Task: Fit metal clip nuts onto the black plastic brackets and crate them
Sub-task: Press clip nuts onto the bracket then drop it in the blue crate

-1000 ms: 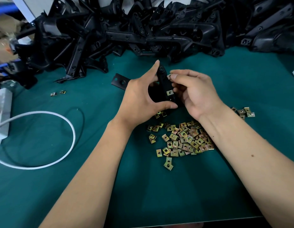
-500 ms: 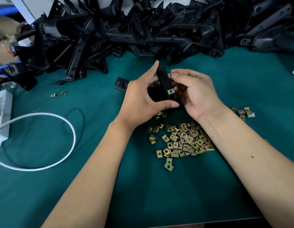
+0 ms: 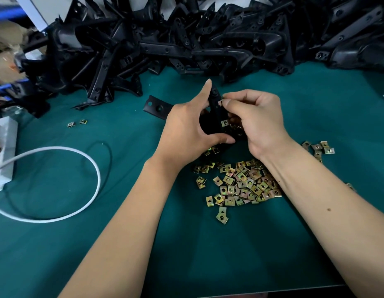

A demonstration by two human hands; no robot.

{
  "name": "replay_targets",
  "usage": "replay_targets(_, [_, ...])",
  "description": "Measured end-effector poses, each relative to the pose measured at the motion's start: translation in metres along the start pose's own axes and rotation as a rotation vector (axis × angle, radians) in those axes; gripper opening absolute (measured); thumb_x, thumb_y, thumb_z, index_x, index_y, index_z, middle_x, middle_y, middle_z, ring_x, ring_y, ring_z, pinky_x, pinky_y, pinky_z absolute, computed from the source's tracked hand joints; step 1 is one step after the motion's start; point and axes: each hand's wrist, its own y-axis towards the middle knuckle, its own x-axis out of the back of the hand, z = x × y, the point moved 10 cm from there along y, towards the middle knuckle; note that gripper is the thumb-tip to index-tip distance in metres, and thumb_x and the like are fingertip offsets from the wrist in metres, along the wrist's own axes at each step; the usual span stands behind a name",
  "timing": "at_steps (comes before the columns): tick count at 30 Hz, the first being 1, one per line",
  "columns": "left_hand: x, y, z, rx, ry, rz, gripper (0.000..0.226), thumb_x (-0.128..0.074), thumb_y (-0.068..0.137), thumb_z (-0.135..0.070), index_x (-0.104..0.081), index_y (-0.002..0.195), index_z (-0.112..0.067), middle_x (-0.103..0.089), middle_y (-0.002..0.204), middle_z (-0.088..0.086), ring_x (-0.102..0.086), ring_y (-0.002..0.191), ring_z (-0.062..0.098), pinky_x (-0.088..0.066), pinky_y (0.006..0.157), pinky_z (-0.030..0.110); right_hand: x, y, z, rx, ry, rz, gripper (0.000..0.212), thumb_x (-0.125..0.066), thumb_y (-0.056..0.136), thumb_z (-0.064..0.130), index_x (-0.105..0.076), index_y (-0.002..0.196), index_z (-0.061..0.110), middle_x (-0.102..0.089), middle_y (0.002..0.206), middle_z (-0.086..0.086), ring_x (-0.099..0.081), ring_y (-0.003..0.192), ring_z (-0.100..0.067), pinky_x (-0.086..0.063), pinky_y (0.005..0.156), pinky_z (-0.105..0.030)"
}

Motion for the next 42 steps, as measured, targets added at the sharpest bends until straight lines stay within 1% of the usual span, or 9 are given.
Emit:
replay_targets(9, [0.007,0.001,0.010,0.123,0.001,-0.153,0.122,-0.091,0.063,-0.058,-0.034,0.158,-0.006,-0.071,0.129,0.004,-0.062,0.121,0.012,-0.040,0.101,0.013,-0.017,-0.004,-0.006,-0.027,0.020,0.048,0.025,-0.064,0.096,0.004,-0.079,0.114,0.014,-0.078,0.108,0.001,-0.072,0.106,-0.009,-0.056,0.071,-0.018])
replay_targets(16, [0.008,-0.001,0.005,0.128,0.055,-0.170,0.122,-0.088,0.066,-0.060,-0.032,0.159,-0.005,-0.075,0.103,0.005,-0.070,0.099,0.020,-0.056,0.092,0.041,-0.019,-0.006,0.000,0.024,0.012,0.056,0.032,-0.057,0.093,-0.005,-0.081,0.102,0.015,-0.080,0.095,0.004,-0.075,0.096,-0.010,-0.056,0.069,-0.021])
replay_targets(22, [0.010,-0.001,0.000,0.110,0.104,-0.176,0.122,-0.091,0.065,-0.056,-0.033,0.158,-0.005,-0.076,0.106,0.006,-0.071,0.101,0.022,-0.056,0.093,0.042,-0.019,-0.007,0.003,0.023,0.006,0.082,0.024,-0.063,0.096,0.003,-0.081,0.094,0.019,-0.079,0.087,0.004,-0.074,0.085,-0.006,-0.051,0.052,-0.020])
replay_targets(26, [0.010,-0.002,0.002,0.113,0.102,-0.177,0.120,-0.090,0.065,-0.056,-0.034,0.158,-0.004,-0.076,0.111,0.008,-0.069,0.106,0.021,-0.054,0.097,0.034,-0.021,-0.008,0.003,0.019,-0.041,0.094,0.018,-0.066,0.097,0.008,-0.080,0.096,0.019,-0.079,0.092,0.000,-0.073,0.088,-0.007,-0.052,0.055,-0.021])
replay_targets(30, [0.011,-0.004,-0.006,0.096,0.027,-0.189,0.121,-0.089,0.065,-0.058,-0.034,0.157,-0.002,-0.073,0.122,0.007,-0.056,0.117,0.009,-0.032,0.091,-0.005,-0.017,-0.006,0.011,0.001,-0.096,0.117,0.023,-0.059,0.100,0.015,-0.080,0.100,0.022,-0.080,0.097,0.007,-0.072,0.096,-0.003,-0.056,0.068,-0.024])
replay_targets(33, [0.010,-0.002,-0.018,0.135,0.114,-0.229,0.120,-0.087,0.068,-0.058,-0.029,0.161,-0.008,-0.072,0.124,0.007,-0.063,0.115,0.016,-0.043,0.098,0.015,0.000,-0.009,0.026,0.047,-0.208,0.046,0.019,-0.061,0.100,0.027,-0.080,0.098,0.026,-0.078,0.092,0.013,-0.070,0.091,0.004,-0.059,0.073,-0.018])
replay_targets(35, [0.007,-0.002,-0.040,0.108,0.252,-0.259,0.113,-0.086,0.074,-0.046,-0.026,0.161,-0.007,-0.073,0.109,0.009,-0.067,0.102,0.028,-0.051,0.090,0.035,0.017,-0.018,0.045,0.176,-0.426,-0.023,0.008,-0.073,0.092,0.028,-0.081,0.093,0.027,-0.077,0.085,0.013,-0.071,0.085,0.002,-0.061,0.080,-0.028])
replay_targets(39, [-0.015,0.001,-0.104,-0.006,0.397,-0.288,0.093,-0.078,0.080,-0.013,-0.029,0.157,0.002,-0.049,0.077,0.001,-0.051,0.074,0.025,-0.044,0.074,0.038,0.063,-0.045,0.081,0.322,-0.633,-0.138,0.010,-0.083,0.077,0.024,-0.082,0.086,0.022,-0.076,0.076,0.013,-0.071,0.075,0.001,-0.059,0.075,-0.032])
replay_targets(42, [-0.049,0.009,-0.168,-0.115,0.391,-0.227,0.086,-0.074,0.082,-0.005,-0.031,0.156,0.006,-0.060,0.079,0.008,-0.056,0.076,0.031,-0.049,0.083,0.043,0.127,-0.063,0.105,0.359,-0.606,-0.280,0.008,-0.084,0.075,0.023,-0.081,0.082,0.021,-0.075,0.073,0.009,-0.071,0.072,-0.005,-0.059,0.073,-0.038])
